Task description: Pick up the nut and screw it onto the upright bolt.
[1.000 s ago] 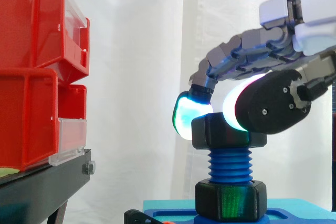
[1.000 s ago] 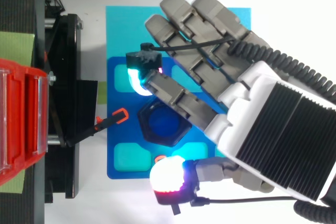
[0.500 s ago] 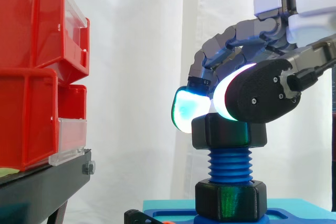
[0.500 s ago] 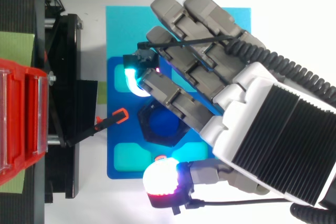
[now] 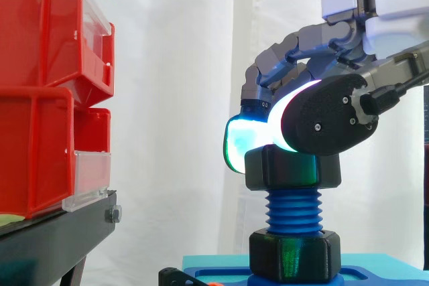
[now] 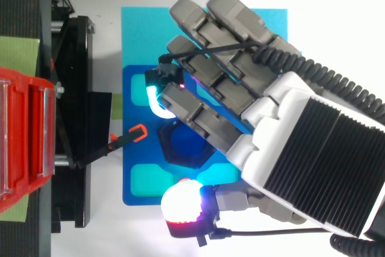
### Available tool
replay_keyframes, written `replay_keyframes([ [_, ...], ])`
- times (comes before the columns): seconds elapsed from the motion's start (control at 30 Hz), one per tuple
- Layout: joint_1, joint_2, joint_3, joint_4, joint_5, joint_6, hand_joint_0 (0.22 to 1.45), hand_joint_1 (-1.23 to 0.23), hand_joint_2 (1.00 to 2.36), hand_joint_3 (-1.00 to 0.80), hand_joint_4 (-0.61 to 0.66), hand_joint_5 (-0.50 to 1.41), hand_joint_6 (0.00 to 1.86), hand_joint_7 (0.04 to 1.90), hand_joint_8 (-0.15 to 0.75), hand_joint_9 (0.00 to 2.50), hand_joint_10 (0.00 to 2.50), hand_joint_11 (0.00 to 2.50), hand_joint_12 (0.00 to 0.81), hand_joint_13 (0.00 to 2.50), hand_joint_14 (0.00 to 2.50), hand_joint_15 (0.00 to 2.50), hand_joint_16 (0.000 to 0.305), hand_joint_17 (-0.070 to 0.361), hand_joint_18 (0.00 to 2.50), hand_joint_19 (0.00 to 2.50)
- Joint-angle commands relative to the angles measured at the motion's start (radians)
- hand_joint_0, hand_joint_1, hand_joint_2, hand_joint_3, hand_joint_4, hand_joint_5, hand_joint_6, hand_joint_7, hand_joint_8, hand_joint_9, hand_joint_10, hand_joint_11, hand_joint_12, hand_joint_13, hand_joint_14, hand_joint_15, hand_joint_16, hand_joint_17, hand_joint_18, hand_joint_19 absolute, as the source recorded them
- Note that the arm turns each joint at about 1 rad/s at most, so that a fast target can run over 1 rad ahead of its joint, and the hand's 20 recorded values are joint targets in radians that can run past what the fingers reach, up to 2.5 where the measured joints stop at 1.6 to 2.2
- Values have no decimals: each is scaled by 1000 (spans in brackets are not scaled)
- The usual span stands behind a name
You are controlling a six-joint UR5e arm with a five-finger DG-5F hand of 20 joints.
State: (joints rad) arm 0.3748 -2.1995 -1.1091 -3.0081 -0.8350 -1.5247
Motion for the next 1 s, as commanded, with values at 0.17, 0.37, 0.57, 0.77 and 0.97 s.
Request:
replay_keyframes([
  [0.17,0,0,0,0,-15,-2,444,-411,1000,-500,329,-44,504,1052,333,660,0,0,354,224,0,0,50,111,57,0],
  [0.37,0,0,0,-12,-21,-11,450,-404,1000,-500,272,-15,504,1170,322,716,0,0,346,267,0,0,47,107,95,0],
  [0.57,0,0,0,-23,-21,-12,459,-398,1000,-500,225,6,504,1209,314,816,0,9,332,336,0,0,45,101,161,0],
  [0.77,-2,1,0,-26,-21,-12,463,-398,1000,-500,207,14,504,1224,309,867,1,28,325,365,0,0,43,98,187,0],
  [0.97,-8,1,0,-51,-29,-11,462,-383,1000,-500,193,22,504,1243,312,898,0,20,321,389,0,0,43,97,203,0],
])
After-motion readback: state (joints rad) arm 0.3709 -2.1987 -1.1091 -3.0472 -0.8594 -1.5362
